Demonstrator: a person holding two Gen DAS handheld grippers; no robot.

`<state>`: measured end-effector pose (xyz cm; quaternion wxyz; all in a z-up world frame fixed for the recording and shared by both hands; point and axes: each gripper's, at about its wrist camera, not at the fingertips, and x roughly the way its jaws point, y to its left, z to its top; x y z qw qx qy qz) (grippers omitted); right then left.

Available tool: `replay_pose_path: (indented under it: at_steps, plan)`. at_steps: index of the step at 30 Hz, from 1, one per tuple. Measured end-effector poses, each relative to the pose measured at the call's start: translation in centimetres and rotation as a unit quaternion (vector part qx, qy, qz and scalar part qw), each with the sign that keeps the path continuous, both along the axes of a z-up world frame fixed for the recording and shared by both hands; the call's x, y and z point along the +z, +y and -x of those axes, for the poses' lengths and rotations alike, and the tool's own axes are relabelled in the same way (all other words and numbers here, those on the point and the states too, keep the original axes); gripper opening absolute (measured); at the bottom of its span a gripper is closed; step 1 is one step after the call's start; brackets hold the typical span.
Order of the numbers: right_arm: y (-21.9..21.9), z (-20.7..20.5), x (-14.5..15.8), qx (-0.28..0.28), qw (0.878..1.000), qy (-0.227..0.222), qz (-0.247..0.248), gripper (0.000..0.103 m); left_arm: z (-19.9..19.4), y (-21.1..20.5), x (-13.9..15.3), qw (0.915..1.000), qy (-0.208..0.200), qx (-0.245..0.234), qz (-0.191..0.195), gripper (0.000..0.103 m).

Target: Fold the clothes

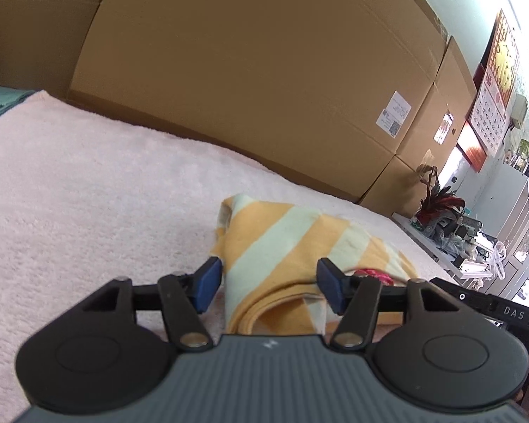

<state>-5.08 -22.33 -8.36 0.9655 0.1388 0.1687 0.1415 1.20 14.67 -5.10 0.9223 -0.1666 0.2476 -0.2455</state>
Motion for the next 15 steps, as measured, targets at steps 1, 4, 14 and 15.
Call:
replay_pose_path:
  at_steps: [1,4,14,15]
  plan:
    - [-0.2,0.0,0.0,-0.016,1.0,0.005,0.019,0.015,0.1,0.2,0.1,1.0,0.0,0.002,-0.002,0.062]
    - [-1.5,0.0,-0.6,-0.057,0.997,0.029,0.054,0.019,0.4,0.9,0.3,0.9999,0.001,0.008,-0.009,0.064]
    - [-0.8,-0.5,-1.4,-0.033,0.997,0.049,0.051,0.02,1.0,0.5,0.1,0.9997,0.002,-0.002,-0.025,0.064]
    - [-0.6,-0.7,-1.7,-0.033,0.996,0.063,0.062,0.018,1.1,0.7,0.1,0.9998,0.004,-0.007,-0.019,0.064]
